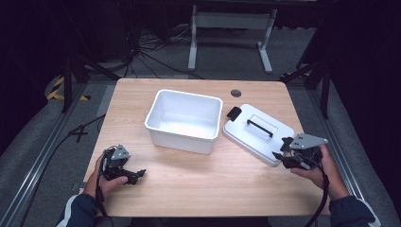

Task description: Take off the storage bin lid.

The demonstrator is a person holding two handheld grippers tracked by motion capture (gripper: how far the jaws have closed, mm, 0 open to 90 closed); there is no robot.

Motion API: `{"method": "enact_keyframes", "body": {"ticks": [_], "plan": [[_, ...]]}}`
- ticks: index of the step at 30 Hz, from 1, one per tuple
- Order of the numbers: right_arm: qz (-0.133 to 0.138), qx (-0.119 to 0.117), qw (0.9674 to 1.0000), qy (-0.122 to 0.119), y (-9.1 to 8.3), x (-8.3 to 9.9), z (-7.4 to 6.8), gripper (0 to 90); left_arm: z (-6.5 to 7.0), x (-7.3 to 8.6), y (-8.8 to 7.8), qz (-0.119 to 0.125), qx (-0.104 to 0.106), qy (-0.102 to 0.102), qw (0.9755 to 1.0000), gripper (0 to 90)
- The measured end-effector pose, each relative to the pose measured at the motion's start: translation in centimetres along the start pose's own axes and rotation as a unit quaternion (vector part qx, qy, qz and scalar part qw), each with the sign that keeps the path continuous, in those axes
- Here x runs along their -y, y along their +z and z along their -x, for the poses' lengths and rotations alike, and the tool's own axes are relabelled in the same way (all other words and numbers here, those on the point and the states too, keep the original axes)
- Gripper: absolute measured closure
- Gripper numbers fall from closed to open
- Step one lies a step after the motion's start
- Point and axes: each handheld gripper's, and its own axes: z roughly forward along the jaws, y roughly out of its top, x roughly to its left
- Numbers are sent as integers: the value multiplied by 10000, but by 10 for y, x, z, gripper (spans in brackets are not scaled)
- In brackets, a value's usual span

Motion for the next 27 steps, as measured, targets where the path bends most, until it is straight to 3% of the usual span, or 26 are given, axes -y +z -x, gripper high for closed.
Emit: {"method": "enact_keyframes", "body": {"ticks": [1,4,8,13,17,18,27], "plan": [[22,-99,9999,24,-1,3,-2,360,0,0,0,0,0,-2,10000,2],[-12,-73,10000,-18,-3,12,-8,346,0,0,0,-3,-1,2,10000,2],[42,-25,9999,125,-1,26,-15,310,0,0,0,-1,-2,-1,10000,3],[1,-145,9995,288,4,43,-20,264,0,0,0,0,-1,-3,10000,3],[-121,20,9993,357,7,53,-22,249,0,0,0,-1,-1,-1,10000,2],[-120,-25,9985,535,7,60,-23,235,0,0,0,-1,1,-2,10000,3],[-76,-26,9960,888,14,81,-24,196,0,0,0,-2,-4,11,10000,3]]}}
